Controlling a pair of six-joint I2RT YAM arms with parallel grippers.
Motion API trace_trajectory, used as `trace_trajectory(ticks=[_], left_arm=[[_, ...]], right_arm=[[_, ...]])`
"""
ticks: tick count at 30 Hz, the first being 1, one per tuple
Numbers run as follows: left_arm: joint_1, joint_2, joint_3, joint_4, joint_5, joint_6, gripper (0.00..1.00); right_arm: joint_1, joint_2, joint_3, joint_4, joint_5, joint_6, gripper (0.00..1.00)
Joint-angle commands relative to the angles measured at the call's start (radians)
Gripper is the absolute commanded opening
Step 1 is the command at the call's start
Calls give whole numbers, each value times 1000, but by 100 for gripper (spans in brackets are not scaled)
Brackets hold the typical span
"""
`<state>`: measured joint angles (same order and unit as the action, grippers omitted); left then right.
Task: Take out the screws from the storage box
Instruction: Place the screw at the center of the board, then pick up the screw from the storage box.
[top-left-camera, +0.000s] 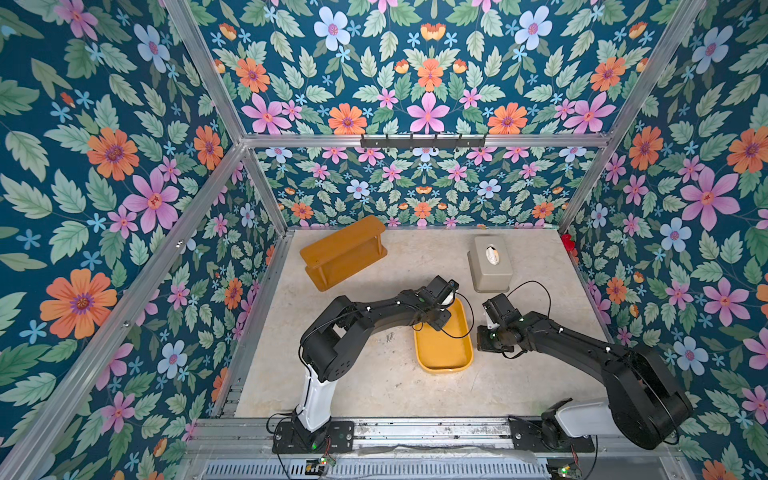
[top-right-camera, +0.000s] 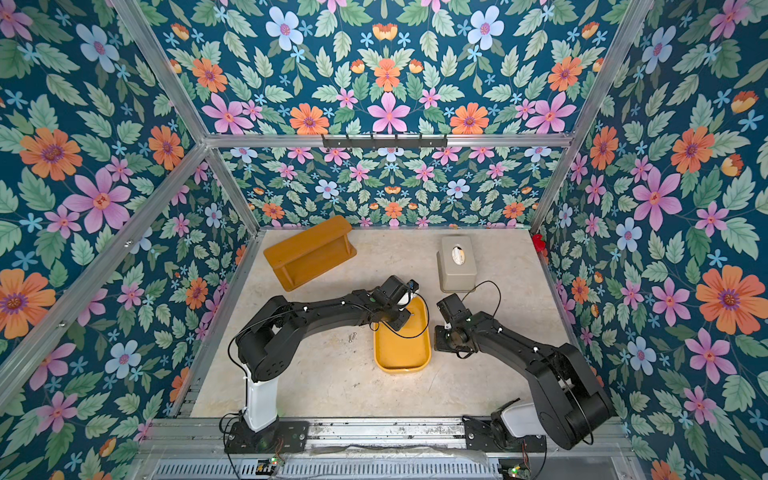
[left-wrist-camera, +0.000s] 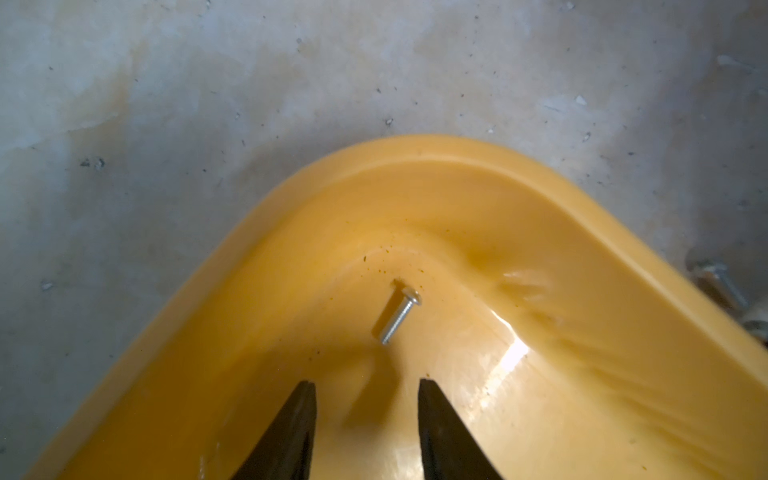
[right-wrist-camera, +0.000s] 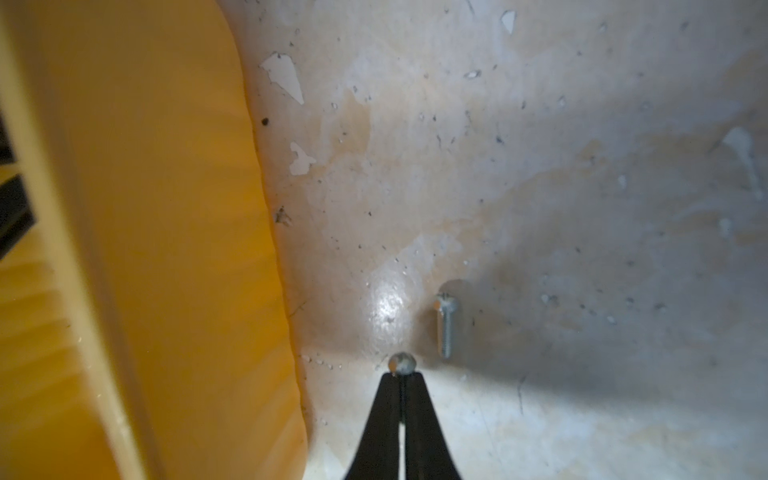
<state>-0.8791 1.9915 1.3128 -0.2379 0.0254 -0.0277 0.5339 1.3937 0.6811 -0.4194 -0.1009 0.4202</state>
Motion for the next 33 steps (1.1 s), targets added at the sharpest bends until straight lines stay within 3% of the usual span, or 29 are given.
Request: trace_trajectory(ticks=[1,23,33], left_arm=[[-6,11,21,-5,2,27,46],[-11,95,103,-26,-19,75,42],[-10,120,112,-46,15,81,27]], right_arm=[[1,11,0,4,3,-4,0],[1,-49,5,-28,-3,-26,17],[1,-66,10,-20,4,-23,17]])
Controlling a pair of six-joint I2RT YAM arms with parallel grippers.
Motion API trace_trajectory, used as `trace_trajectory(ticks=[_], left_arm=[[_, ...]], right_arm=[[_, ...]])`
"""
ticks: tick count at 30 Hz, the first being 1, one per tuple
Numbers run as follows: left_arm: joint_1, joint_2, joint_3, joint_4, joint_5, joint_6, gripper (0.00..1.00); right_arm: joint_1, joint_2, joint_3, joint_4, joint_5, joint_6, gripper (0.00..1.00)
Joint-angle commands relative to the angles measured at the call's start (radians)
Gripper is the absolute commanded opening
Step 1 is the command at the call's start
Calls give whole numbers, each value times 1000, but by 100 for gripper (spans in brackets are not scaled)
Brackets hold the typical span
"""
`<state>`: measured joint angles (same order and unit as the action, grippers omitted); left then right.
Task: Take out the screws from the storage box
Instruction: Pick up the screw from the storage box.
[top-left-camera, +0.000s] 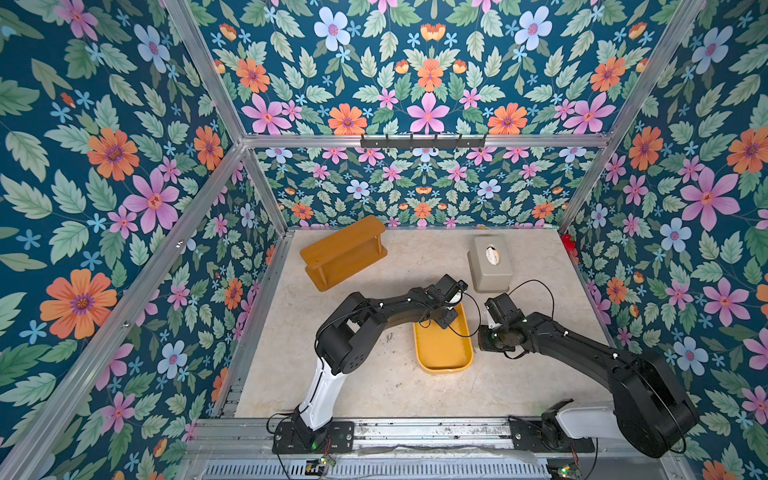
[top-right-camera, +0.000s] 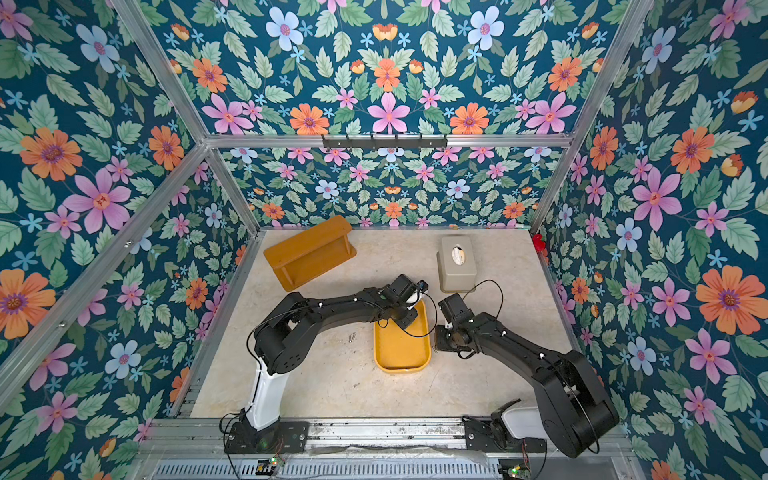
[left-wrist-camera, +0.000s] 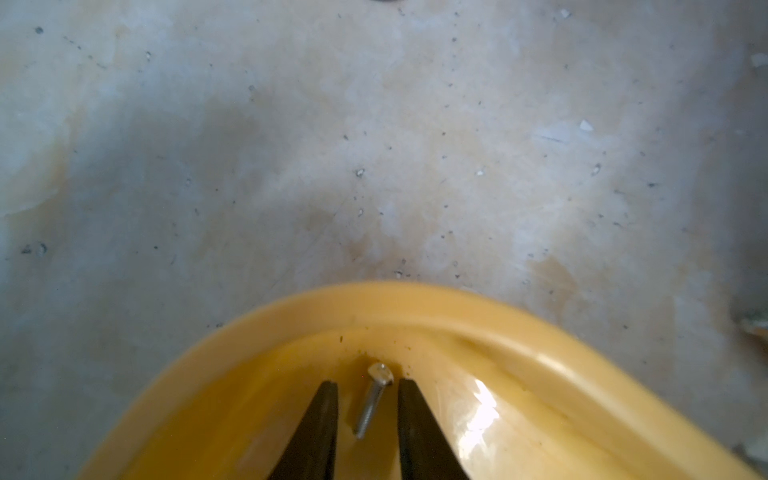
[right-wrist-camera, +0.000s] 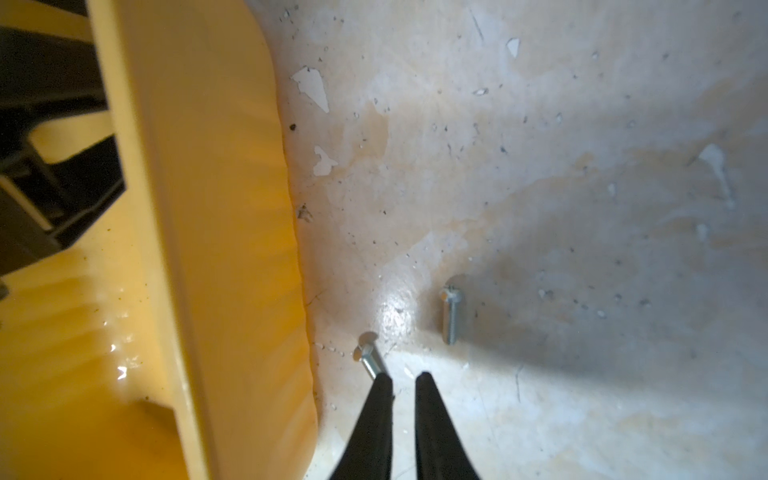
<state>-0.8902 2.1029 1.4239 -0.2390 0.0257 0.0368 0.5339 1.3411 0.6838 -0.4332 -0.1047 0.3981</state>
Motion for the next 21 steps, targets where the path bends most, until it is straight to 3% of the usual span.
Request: trace_trajectory(ticks=[1,9,15,21], left_arm=[[0,10,2,-47,16,17,25],[2,25,18,-121,6,-2,21],[4,9,7,-185,-4,-12,25],[10,34,16,-186,39,-6,20]], right_arm=[[0,-17,11,-9,12,-2,17],[0,-49,46,-41,17,-7,16],[1,-71,73,-60,17,-9,16],[1,-84,82,-62,11,-24,14]])
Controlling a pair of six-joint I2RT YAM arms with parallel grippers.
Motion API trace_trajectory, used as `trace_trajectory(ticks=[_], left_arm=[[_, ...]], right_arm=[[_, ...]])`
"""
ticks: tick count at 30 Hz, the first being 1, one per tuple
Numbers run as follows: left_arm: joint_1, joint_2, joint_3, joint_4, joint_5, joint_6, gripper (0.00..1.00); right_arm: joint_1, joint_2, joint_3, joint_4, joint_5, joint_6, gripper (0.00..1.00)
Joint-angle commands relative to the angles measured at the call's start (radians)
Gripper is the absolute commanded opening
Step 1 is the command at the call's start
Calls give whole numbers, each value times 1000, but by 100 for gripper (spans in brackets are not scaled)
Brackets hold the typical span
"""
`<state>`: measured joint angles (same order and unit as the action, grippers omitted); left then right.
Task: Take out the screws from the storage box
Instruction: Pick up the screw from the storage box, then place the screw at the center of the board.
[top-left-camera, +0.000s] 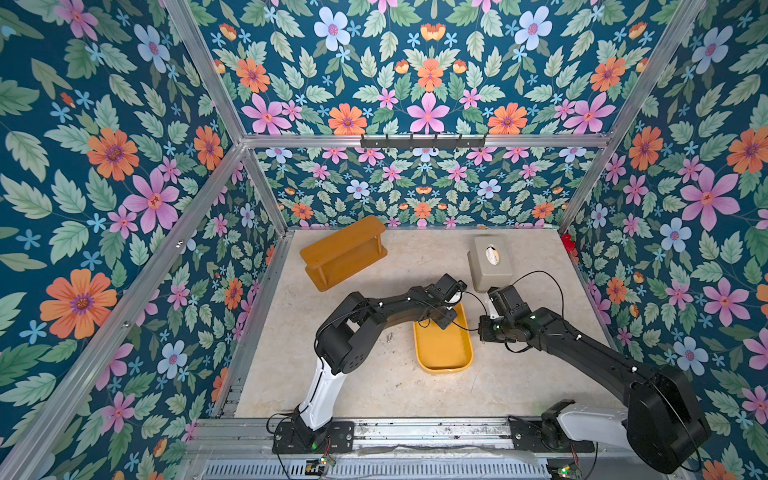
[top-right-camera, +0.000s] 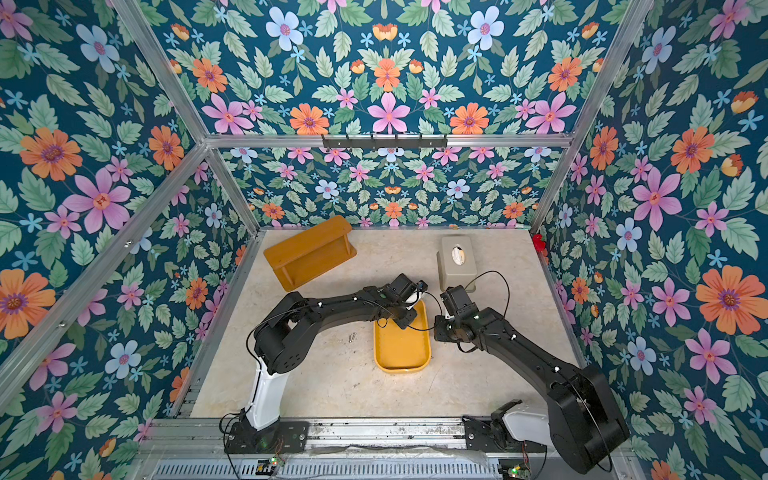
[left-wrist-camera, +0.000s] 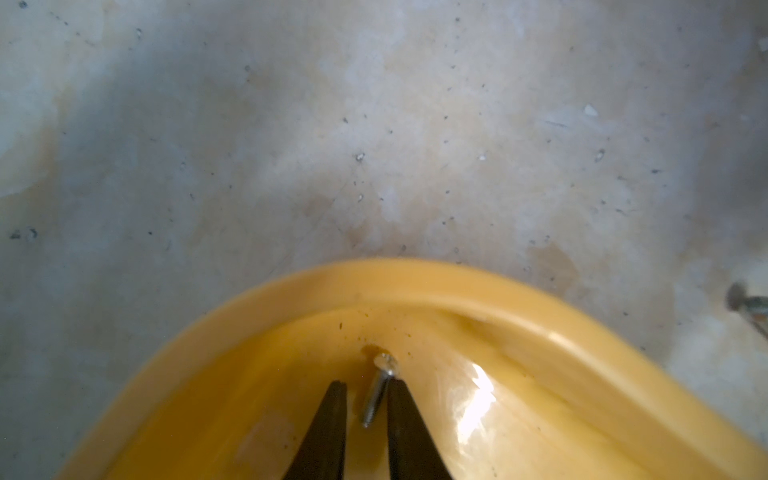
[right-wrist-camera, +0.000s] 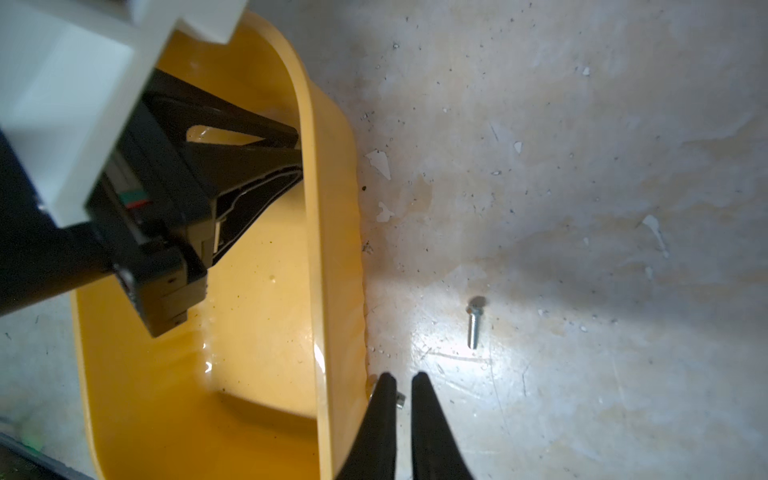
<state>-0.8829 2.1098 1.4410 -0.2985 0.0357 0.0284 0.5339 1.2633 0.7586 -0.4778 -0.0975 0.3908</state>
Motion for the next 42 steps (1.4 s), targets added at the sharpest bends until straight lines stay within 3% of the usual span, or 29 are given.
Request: trace_trajectory(ticks=[1,7,12,22,27,36,42], left_arm=[[2,36,8,-139,31,0,19],[4,79,19,-183,35,-11,0],[9,37,-8,-157,15,-59,0],[14,-197,-19,-73,27,-174,0],[36,-214,-15,-120,-22,-189,0],[69,-510,-237,-137,-131,-328,0],[129,-643,-413,-148,-144,-373,0]], right_arm=[[1,-9,9,-23,4,-17,14],[1,-61,23,-51,15,-21,14],[1,-87,38,-64,22,-23,14],[1,-79,33,-23,1,-18,14],[0,-86,27,-5,-6,-9,14],[1,-25,50,17,-83,-35,14],[1,26,72,40,-127,-36,15]])
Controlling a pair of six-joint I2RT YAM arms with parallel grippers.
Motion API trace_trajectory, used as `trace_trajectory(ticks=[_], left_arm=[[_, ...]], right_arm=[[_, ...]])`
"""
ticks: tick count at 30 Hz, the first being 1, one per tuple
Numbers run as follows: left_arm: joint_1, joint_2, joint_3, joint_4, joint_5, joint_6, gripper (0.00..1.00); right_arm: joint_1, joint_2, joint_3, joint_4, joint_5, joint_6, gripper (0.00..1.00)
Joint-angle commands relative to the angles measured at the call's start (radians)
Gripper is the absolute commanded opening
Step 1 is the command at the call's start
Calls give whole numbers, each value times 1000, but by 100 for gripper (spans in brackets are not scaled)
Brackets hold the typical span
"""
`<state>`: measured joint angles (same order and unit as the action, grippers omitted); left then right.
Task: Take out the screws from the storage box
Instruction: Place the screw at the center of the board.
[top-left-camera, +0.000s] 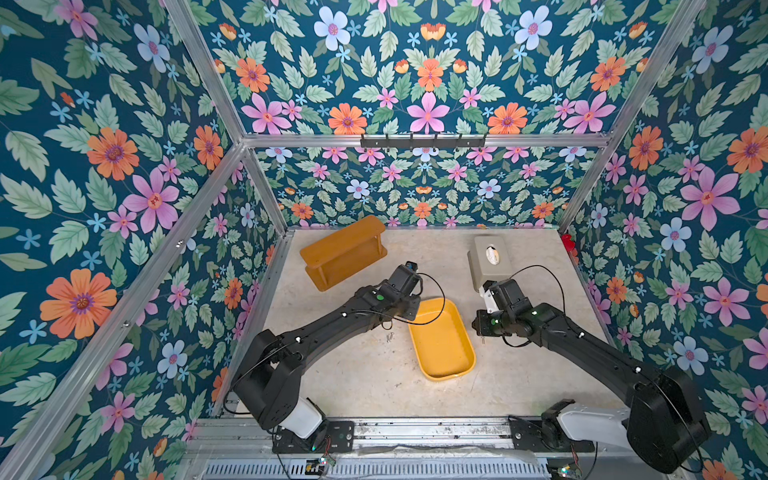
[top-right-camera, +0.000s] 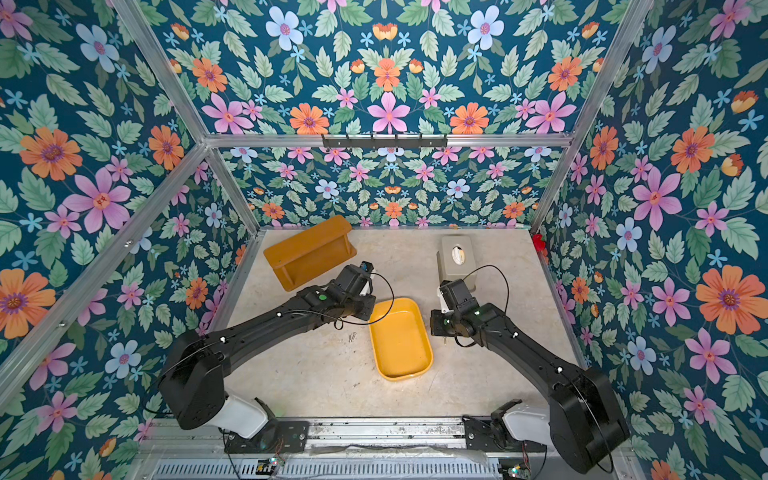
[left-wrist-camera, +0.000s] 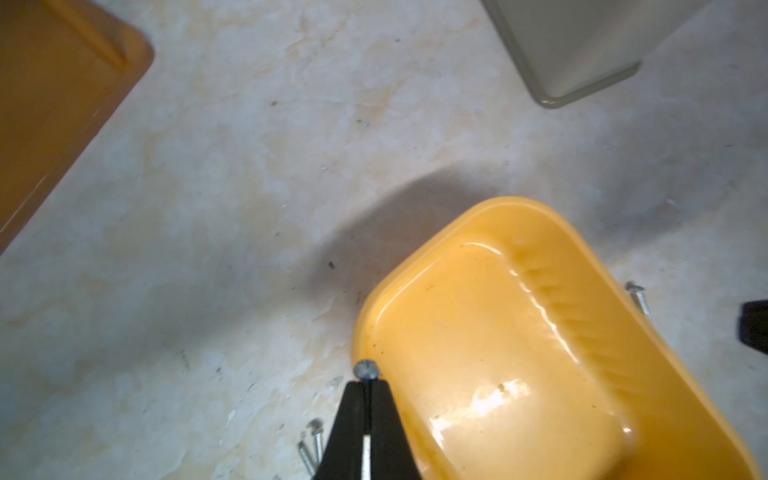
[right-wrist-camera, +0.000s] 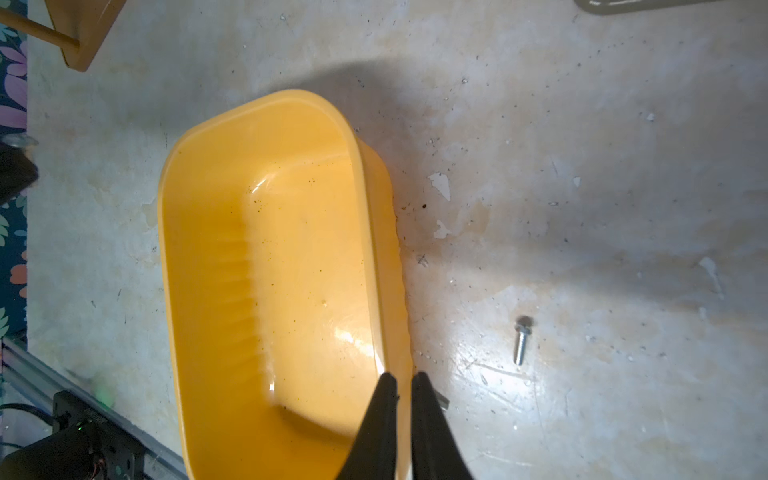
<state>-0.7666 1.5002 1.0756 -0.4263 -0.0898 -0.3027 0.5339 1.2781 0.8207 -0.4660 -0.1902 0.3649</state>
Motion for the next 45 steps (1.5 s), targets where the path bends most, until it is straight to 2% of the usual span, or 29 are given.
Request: trace_trajectory(ticks=[1,9,18,24,29,40,45], left_arm=[[19,-50,-82,-4,-8,-49,0],[35,-27,-239,138,51,-102,0],[35,26,-286,197,58,-116,0],[36,43,-292,193,62,-101,7],[35,46,-304,217,78,-110,6],[35,23,-310,218,84,-116,24],[51,-15,-273,195,22,-101,47]], right_arm=[[1,18,11,32,-42,-8,15],[6,54,16,21,-67,-12,17],[11,125,30,17,-71,-26,21],[11,165,36,30,-65,-27,22],[11,163,36,43,-57,-19,22],[10,117,31,39,-21,-16,24],[-22,47,41,53,24,-23,27]])
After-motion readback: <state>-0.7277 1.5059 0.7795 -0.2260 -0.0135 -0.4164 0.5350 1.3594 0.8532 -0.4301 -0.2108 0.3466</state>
